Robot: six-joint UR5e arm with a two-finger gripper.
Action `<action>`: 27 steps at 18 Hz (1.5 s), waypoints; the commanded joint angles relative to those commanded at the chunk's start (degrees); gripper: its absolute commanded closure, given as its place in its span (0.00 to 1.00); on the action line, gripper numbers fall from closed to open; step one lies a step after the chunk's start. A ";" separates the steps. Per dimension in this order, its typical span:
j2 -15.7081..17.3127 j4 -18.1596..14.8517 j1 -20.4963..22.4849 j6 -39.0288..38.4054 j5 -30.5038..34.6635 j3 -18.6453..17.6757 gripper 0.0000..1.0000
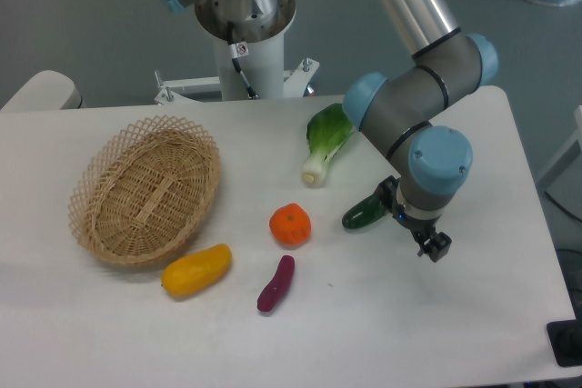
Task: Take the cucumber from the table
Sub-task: 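Move the gripper over the small green cucumber and lower it, then close the gripper around the green cucumber, then lift the held cucumber up off the table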
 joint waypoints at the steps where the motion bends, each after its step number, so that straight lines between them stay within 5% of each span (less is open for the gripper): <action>1: 0.18 0.09 0.09 0.00 -0.17 -0.88 0.00; 14: -0.08 3.78 0.09 -0.09 0.17 -5.11 0.03; 19: -0.26 3.87 0.09 -0.44 0.26 -5.98 0.35; 23: 0.00 3.87 0.00 -0.70 0.26 -6.60 0.46; 27: 0.00 3.61 -0.09 -0.97 0.35 -6.52 0.79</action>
